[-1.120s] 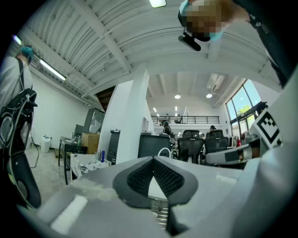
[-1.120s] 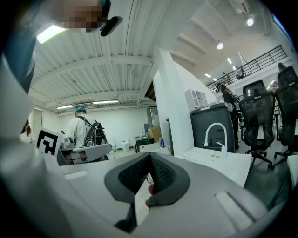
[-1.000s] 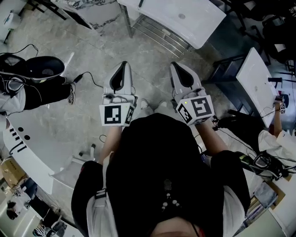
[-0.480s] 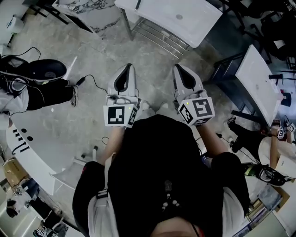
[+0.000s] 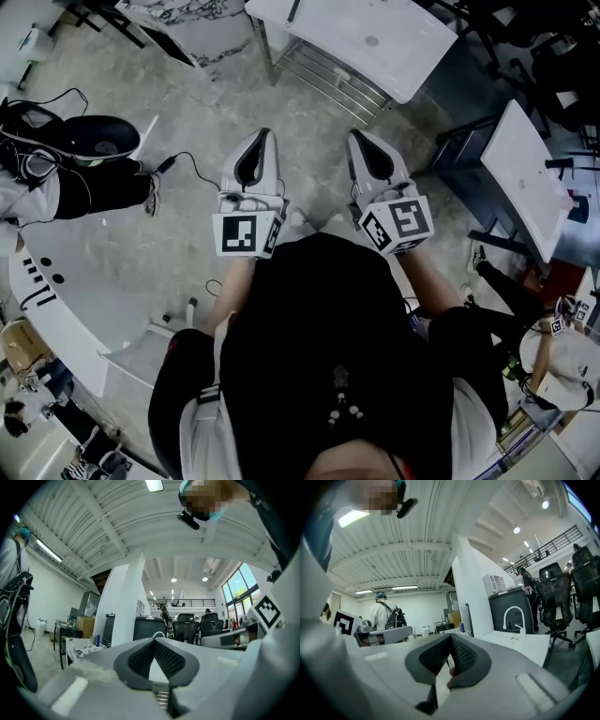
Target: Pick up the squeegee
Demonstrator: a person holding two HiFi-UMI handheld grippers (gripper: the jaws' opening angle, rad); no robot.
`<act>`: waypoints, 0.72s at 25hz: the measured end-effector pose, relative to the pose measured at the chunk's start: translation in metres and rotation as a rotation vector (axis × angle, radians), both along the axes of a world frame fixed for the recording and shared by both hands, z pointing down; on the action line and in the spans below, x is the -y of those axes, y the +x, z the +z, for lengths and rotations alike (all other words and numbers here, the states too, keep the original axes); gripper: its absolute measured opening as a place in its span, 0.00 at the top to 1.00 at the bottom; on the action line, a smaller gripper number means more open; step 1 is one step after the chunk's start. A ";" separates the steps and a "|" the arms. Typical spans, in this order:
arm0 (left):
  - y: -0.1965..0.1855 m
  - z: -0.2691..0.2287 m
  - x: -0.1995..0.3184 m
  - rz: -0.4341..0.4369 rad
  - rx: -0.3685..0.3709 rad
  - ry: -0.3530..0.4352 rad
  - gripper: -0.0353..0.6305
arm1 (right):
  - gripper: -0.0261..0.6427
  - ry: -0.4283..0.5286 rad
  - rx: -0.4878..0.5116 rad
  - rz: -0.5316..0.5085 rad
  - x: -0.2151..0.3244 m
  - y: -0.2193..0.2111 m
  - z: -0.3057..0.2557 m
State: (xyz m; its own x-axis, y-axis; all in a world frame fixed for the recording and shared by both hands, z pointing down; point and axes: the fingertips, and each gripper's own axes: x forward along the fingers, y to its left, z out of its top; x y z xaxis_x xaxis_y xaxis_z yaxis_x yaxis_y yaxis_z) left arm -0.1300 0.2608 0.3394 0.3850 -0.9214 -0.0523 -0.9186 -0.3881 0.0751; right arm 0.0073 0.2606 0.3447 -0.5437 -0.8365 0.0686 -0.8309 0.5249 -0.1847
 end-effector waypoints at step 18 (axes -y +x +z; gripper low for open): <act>-0.037 0.006 0.013 0.002 0.006 0.009 0.94 | 0.96 0.011 -0.028 0.024 0.011 -0.034 0.006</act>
State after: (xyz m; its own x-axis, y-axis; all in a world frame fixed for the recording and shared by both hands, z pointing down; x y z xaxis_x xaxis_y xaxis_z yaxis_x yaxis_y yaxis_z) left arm -0.1675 0.2478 0.3449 0.3876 -0.9200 -0.0581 -0.9181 -0.3909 0.0657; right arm -0.0271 0.2492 0.3502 -0.5213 -0.8501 0.0742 -0.8481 0.5065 -0.1559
